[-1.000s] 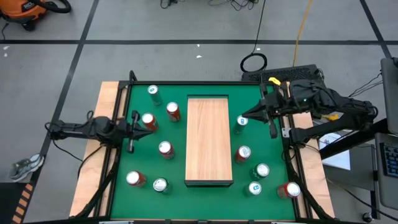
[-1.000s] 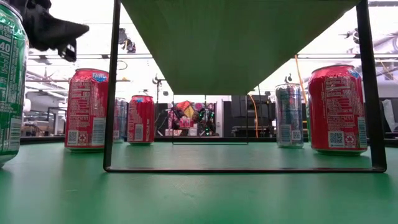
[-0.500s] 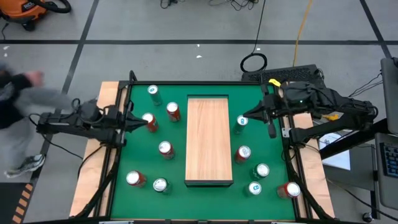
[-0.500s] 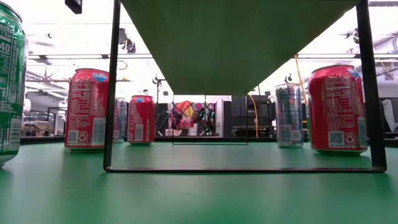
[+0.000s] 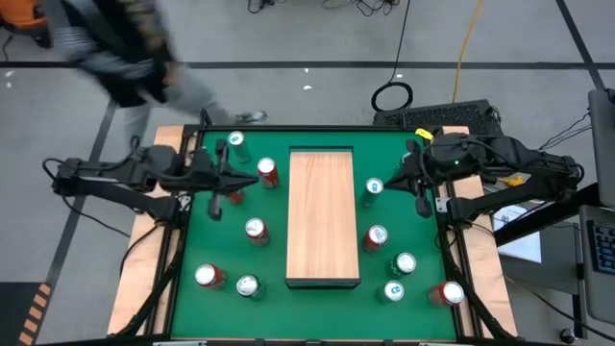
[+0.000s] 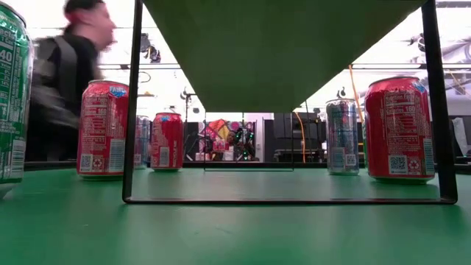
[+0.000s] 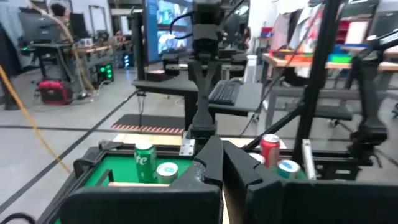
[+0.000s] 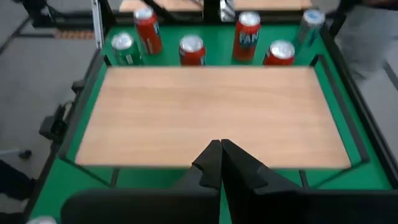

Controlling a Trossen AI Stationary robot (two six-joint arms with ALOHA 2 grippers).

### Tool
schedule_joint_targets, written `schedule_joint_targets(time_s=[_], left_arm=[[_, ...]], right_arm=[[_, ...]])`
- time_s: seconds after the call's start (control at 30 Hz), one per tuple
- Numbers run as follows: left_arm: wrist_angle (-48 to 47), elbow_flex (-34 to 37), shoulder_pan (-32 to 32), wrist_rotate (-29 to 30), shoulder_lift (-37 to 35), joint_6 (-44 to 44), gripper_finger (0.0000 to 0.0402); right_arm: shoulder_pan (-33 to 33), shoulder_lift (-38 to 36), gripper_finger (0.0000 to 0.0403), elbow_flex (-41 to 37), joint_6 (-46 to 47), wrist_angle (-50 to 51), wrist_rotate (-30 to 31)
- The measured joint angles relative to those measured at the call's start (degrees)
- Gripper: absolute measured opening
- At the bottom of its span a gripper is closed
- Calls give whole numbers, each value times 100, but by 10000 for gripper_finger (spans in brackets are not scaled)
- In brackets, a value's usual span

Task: Place canned beverage on shelf
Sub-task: Put the blue soda can on the shelf

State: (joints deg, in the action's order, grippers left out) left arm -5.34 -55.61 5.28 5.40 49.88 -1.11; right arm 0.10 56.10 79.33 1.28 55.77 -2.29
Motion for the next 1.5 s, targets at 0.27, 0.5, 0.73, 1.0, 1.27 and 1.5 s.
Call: schedule_joint_targets(time_s=[0.27,0.5,0.73,1.0,1.27,1.5], left_arm=[[74,-590,0,337,992,-301,0],[62,-850,-1,687,1636,-1203,0],[168,-877,-2,720,1850,-1329,0],[185,-877,-2,961,1813,-1321,0],[179,-877,-7,1313,1813,-1300,0],[-111,-877,-7,1336,1815,-1038,0]], right_arm=[[-26,8,0,0,-70,512,257],[-210,8,0,0,-46,728,227],[-302,52,0,0,466,734,212],[-315,385,0,-2,1065,872,207],[-315,648,0,-9,1402,1213,258],[-319,671,0,-9,1468,1682,846]])
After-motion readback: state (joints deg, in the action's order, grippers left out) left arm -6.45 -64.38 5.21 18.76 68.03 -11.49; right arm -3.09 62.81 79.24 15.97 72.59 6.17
